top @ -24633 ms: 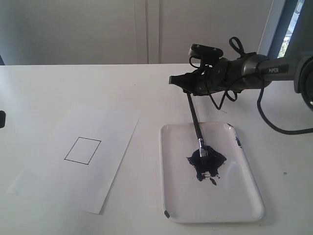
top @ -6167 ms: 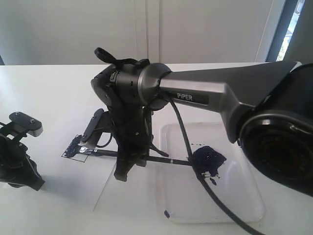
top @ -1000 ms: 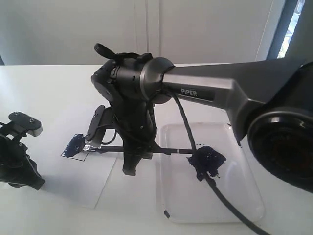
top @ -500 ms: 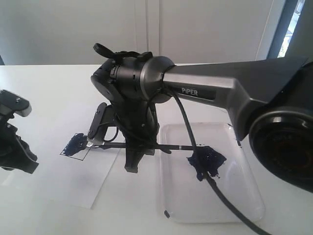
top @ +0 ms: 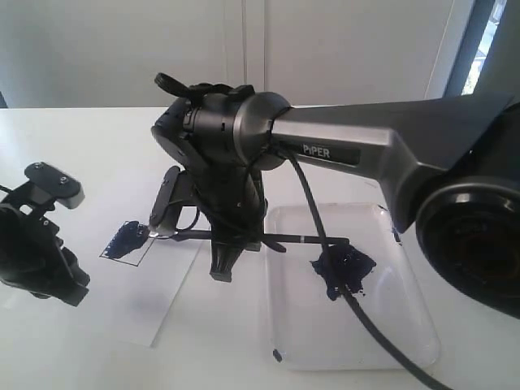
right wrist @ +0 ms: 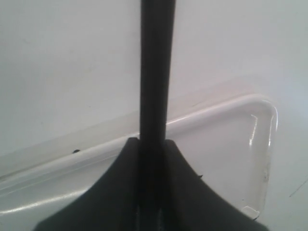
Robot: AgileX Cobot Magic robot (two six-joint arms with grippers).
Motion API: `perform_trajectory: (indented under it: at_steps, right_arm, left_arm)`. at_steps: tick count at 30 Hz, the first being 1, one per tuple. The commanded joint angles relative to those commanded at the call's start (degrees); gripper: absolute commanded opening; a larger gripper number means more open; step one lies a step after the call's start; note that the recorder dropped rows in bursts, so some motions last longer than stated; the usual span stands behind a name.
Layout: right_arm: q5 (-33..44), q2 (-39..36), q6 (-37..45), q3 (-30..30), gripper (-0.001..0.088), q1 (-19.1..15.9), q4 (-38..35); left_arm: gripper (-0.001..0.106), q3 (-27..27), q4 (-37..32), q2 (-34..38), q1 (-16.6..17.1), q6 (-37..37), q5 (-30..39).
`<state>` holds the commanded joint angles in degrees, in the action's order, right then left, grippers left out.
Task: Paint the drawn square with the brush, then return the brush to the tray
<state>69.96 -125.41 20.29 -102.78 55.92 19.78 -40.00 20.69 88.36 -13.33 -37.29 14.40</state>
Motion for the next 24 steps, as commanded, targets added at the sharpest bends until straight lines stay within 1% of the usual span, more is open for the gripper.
perform_trajectory:
  at_steps: [2, 6, 9, 15, 24]
  right_arm:
    - [0.0, 0.2, 0.0, 0.0, 0.0, 0.0, 0.1]
    - [0.0, 0.2, -0.6, 0.0, 0.0, 0.0, 0.4]
    - [0.0, 0.2, -1.1, 0.0, 0.0, 0.0, 1.0]
    - [0.0, 0.1, -3.6, 0.0, 0.0, 0.0, 4.1]
    - [0.0, -0.6, -3.6, 0.0, 0.0, 0.0, 3.9]
  left_arm:
    - [0.037, 0.0, -1.2, 0.9, 0.0, 1.5, -1.0]
    - [0.036, 0.0, -2.5, 2.5, 0.0, 1.7, -2.2]
    - [0.034, 0.0, -2.5, 3.3, 0.0, 1.7, -2.6]
    - [0.034, 0.0, -2.5, 3.9, 0.0, 1.5, -2.8]
    - [0.034, 0.0, -2.5, 4.3, 0.0, 1.5, -2.8]
